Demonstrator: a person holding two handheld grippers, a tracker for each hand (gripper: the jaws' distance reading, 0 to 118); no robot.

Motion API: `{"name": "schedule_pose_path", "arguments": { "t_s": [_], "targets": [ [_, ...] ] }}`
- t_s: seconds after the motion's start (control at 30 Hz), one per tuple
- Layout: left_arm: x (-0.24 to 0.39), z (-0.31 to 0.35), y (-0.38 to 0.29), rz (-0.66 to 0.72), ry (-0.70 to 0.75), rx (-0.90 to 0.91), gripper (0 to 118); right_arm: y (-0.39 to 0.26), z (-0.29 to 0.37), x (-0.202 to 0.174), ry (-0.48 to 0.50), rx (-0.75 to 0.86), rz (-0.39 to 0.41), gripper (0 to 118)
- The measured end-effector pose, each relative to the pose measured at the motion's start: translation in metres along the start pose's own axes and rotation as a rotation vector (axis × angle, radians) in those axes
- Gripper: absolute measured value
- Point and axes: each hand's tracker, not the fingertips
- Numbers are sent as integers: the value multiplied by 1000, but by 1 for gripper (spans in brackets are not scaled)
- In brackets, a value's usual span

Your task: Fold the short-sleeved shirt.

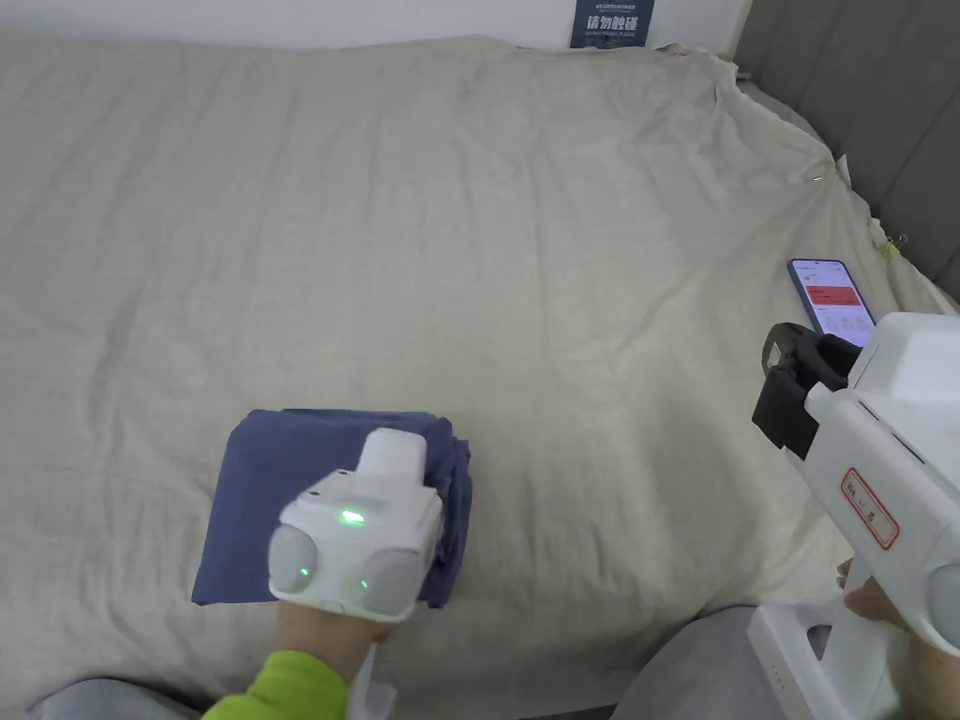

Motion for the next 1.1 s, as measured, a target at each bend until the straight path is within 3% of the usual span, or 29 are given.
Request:
{"name": "schedule_pose_path", "arguments": {
  "t_s": [0.13, 0.2, 0.33, 0.43, 0.5, 0.57, 0.7, 0.8, 1.0, 1.1],
  "targets": [
    [35, -5, -17, -215, 117, 55, 0, -2, -1, 5, -7, -8, -2, 0],
    [46, -6, -20, -260, 144, 65, 0, -3, -2, 7, -9, -10, -2, 0],
    [60, -2, -14, -199, 56, 78, 0, -4, -4, 7, -7, -14, -2, 0],
    [72, -10, -3, -175, -126, -28, 0, -4, -4, 8, -2, -12, -3, 0],
    [77, -5, 7, -135, -141, 3, 0, -3, -3, 9, -4, -8, 3, 0],
    [65, 14, 27, -20, -242, 59, 0, -1, 0, 11, -2, -1, 2, 0],
    [14, 56, 75, 173, -298, 193, 0, 3, -1, 9, 4, 14, 2, 0],
    [-32, 86, 94, 235, -219, 304, 0, 5, -3, 2, 19, 29, -11, 0],
    [-95, 134, 80, 172, 128, 469, 0, 9, -8, -37, 77, 65, -8, 0],
    [-116, 150, 65, 192, 213, 503, 0, 12, -11, -68, 130, 83, 0, 0]
  ]
}}
